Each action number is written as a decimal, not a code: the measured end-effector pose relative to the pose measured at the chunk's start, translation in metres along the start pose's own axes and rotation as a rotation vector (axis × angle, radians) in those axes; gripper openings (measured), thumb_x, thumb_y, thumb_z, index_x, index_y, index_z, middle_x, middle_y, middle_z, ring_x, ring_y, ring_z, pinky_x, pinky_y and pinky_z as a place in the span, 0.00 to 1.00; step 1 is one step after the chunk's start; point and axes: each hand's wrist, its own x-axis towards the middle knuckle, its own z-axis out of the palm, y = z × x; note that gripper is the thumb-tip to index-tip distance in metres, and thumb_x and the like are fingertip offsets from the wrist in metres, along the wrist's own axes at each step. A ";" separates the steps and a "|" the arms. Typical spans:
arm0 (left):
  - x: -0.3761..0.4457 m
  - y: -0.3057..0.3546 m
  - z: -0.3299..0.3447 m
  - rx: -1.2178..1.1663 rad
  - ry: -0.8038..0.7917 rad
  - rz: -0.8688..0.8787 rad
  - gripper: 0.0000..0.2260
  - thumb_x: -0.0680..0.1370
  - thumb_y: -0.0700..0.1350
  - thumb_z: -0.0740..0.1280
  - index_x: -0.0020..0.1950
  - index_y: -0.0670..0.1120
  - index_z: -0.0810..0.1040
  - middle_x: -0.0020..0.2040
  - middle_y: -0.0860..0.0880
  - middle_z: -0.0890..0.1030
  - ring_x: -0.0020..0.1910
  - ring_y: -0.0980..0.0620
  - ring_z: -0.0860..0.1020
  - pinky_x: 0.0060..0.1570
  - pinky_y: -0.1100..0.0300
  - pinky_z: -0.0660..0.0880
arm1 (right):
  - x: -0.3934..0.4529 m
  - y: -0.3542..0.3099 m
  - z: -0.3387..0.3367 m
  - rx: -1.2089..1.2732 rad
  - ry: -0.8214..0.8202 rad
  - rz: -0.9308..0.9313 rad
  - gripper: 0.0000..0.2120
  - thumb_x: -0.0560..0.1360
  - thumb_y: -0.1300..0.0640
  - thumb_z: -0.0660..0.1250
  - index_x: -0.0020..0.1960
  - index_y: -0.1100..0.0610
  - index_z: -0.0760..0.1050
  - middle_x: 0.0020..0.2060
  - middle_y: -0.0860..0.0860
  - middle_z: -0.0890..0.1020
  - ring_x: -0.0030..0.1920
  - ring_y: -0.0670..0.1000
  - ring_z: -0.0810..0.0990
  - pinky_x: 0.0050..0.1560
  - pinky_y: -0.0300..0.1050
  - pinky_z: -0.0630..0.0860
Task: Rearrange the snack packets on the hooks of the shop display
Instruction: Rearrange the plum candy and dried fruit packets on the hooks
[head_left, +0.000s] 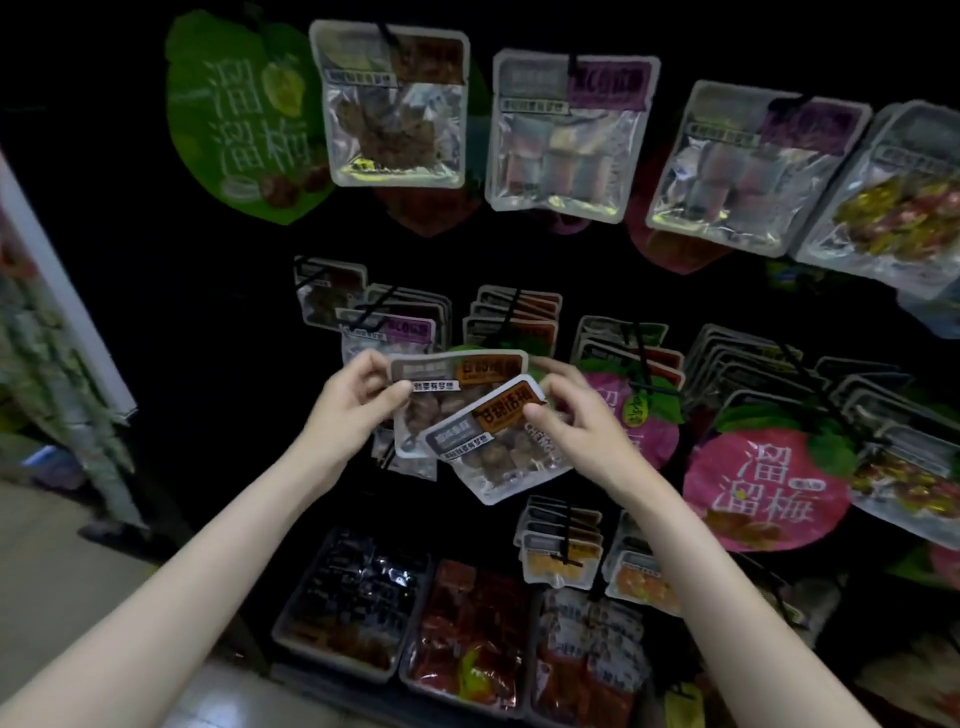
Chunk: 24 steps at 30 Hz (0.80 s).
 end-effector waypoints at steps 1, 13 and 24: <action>-0.004 0.001 -0.008 -0.077 0.005 -0.021 0.04 0.75 0.40 0.65 0.43 0.44 0.70 0.44 0.44 0.80 0.45 0.51 0.79 0.48 0.57 0.76 | 0.002 -0.001 0.005 0.018 0.009 -0.025 0.07 0.78 0.58 0.62 0.41 0.55 0.71 0.65 0.50 0.67 0.68 0.50 0.66 0.60 0.37 0.70; 0.003 -0.023 -0.092 0.026 0.247 -0.133 0.05 0.74 0.38 0.68 0.44 0.47 0.74 0.38 0.48 0.81 0.35 0.59 0.80 0.33 0.68 0.75 | 0.054 -0.037 0.116 -0.151 0.075 -0.078 0.05 0.76 0.62 0.65 0.47 0.60 0.80 0.37 0.45 0.78 0.38 0.41 0.72 0.36 0.27 0.66; 0.072 -0.048 -0.180 0.195 0.330 -0.115 0.04 0.76 0.38 0.67 0.49 0.44 0.73 0.42 0.49 0.76 0.42 0.54 0.75 0.39 0.70 0.72 | 0.140 -0.076 0.208 -0.070 0.264 0.113 0.10 0.77 0.62 0.64 0.55 0.61 0.80 0.48 0.53 0.83 0.48 0.47 0.79 0.41 0.32 0.68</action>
